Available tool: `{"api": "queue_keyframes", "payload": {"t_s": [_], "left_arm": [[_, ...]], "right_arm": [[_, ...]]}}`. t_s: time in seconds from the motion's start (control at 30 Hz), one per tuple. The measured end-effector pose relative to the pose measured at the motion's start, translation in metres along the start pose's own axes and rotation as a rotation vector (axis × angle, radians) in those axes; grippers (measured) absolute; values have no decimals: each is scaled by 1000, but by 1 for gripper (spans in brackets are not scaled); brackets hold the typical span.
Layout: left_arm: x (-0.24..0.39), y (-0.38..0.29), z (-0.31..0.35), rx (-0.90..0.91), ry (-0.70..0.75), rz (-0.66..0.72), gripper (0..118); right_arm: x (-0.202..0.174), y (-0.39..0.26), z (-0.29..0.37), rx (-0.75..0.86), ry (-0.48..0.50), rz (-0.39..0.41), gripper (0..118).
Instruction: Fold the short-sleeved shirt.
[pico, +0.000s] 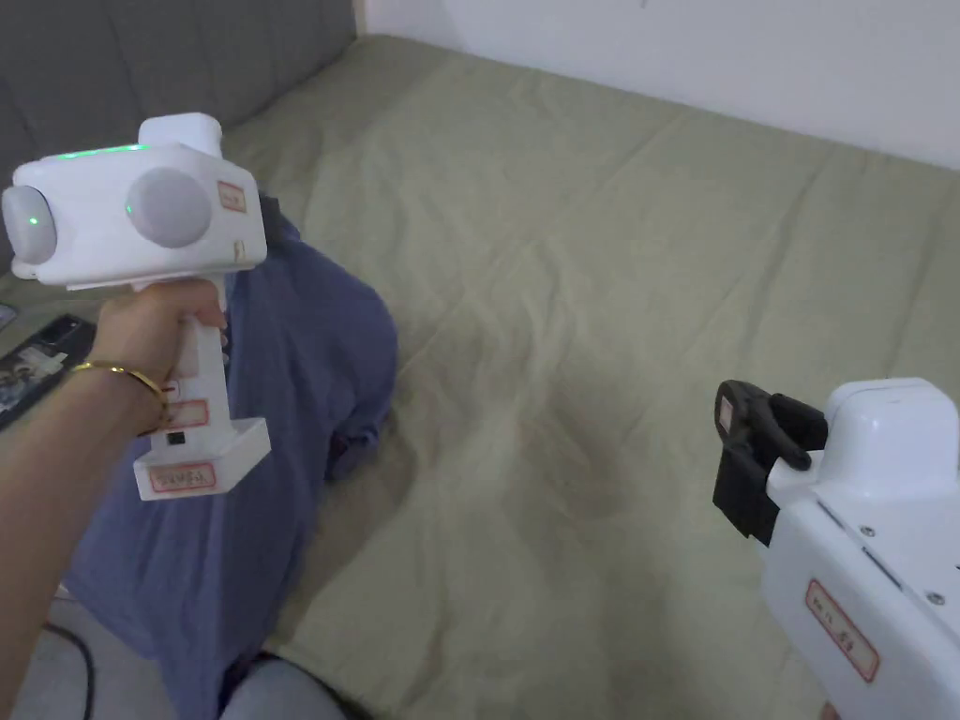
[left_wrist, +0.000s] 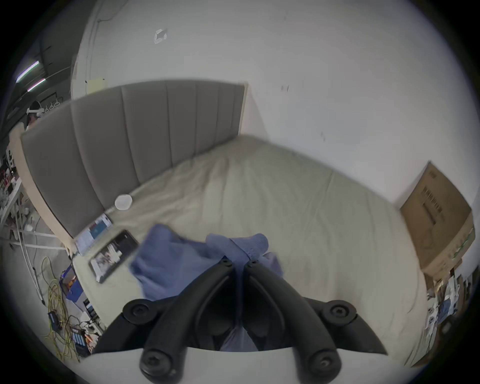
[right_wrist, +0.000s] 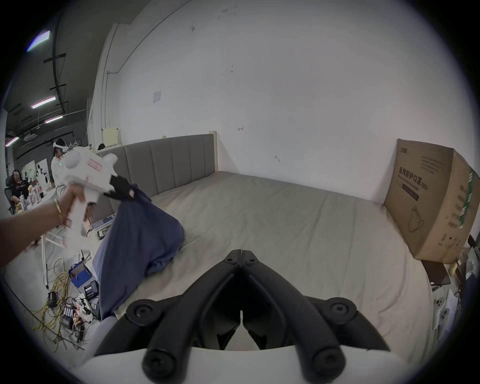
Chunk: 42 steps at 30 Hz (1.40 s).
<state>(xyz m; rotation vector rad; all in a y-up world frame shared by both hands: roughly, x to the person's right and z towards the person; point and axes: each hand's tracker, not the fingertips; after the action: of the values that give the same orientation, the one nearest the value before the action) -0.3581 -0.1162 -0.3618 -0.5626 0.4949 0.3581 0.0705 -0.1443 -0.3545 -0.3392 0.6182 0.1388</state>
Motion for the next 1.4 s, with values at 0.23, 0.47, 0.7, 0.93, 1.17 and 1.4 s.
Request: {"api": "queue_keyframes", "payload": {"t_s": [0.23, 0.47, 0.7, 0.93, 1.17, 1.4], "left_arm": [[37, 72, 114, 287, -146, -44, 1], [120, 145, 206, 473, -330, -130, 1], [201, 197, 251, 565, -453, -167, 1], [265, 186, 228, 524, -557, -267, 1], [316, 108, 127, 272, -577, -396, 1], [333, -35, -12, -114, -462, -544, 1]], "right_arm": [[16, 4, 51, 82, -49, -35, 0], [39, 13, 95, 164, -130, -40, 0], [74, 19, 137, 228, -256, -71, 0], [97, 12, 182, 259, -386, -88, 0], [114, -5, 203, 221, -464, -107, 0], [126, -17, 199, 187, -491, -158, 0]]}}
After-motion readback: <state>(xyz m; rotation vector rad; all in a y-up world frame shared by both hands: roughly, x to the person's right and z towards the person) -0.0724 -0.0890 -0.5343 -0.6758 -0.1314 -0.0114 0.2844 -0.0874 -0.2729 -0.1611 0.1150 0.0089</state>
